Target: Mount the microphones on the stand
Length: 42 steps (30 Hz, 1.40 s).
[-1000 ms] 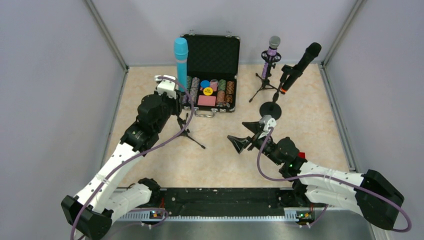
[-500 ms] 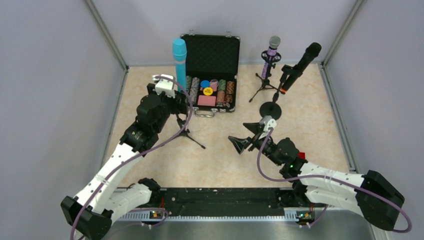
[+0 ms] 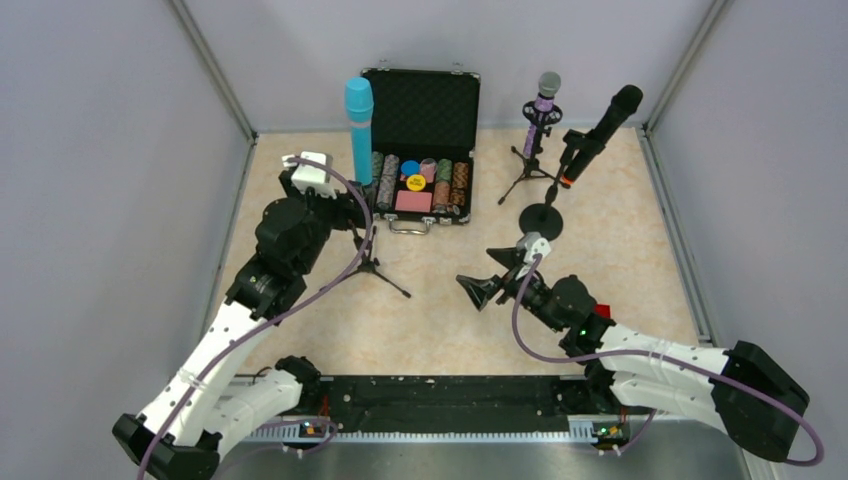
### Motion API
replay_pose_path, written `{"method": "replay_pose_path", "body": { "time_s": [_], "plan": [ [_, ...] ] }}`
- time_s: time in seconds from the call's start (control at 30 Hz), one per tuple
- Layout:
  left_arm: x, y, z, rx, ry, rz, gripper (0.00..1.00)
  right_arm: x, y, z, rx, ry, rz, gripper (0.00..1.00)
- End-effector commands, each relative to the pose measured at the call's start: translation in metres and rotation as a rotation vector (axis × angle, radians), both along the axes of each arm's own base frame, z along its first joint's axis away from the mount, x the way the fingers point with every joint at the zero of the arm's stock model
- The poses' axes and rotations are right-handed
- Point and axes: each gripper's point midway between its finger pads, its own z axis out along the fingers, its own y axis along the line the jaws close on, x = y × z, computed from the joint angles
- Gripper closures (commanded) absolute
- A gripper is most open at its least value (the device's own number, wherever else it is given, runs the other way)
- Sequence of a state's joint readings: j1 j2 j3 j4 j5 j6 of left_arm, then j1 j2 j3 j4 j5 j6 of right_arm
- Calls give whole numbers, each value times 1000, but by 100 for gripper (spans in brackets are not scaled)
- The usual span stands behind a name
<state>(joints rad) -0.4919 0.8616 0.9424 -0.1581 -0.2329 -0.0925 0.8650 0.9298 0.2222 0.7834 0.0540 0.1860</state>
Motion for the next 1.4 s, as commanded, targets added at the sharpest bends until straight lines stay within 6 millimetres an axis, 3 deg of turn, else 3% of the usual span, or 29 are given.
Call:
{"method": "replay_pose_path", "body": {
  "time_s": [0.0,0.23,0.4,0.53,0.87,1.37],
  "plan": [
    [-14,-6,29,-73,-57,-63,1,4,-3,9,18,-3,-8,1],
    [-31,-8,27,-65,-33,-116,1,3,-3,3,29,43,37,1],
    [-38,-3,28,-68,-17,-117,2,18,-17,-14,-2,171,16,1],
    [-35,8,26,-44,14,-85,2,23,-26,-17,-15,210,24,1],
    [-35,5,43,-48,-18,-154,3,31,-49,-21,43,285,11,1],
    [-11,14,58,-105,-32,-179,4,36,-72,-44,54,392,-18,1]
  ]
}}
